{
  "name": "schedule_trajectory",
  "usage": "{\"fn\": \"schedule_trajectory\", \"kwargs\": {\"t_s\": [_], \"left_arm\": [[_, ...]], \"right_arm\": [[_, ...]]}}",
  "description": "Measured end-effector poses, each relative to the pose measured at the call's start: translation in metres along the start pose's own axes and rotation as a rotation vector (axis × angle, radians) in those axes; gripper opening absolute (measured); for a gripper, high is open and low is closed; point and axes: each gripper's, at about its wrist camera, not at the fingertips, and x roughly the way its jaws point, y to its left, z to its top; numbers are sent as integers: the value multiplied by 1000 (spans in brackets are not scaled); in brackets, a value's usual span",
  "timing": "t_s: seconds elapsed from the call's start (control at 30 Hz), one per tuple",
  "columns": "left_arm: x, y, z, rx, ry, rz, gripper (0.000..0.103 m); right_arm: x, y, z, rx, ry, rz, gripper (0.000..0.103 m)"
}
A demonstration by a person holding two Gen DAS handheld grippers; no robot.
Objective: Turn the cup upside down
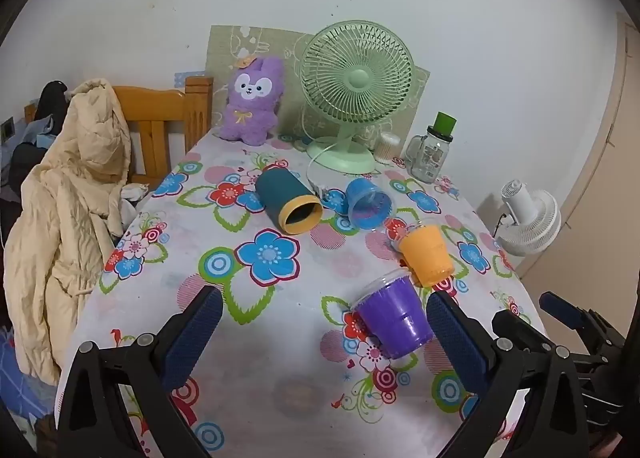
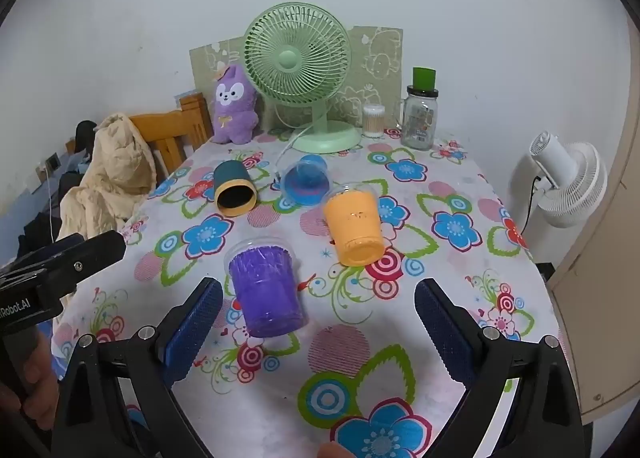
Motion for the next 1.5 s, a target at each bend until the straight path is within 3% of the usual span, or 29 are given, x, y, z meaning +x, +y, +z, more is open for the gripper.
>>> {"fn": "schedule_trajectory", "kwargs": {"t_s": [1.5], "left_arm": [[12,6,-4,-4,24,5,103]], "right_arm": [[15,3,2,-9,46,-27,98]]}}
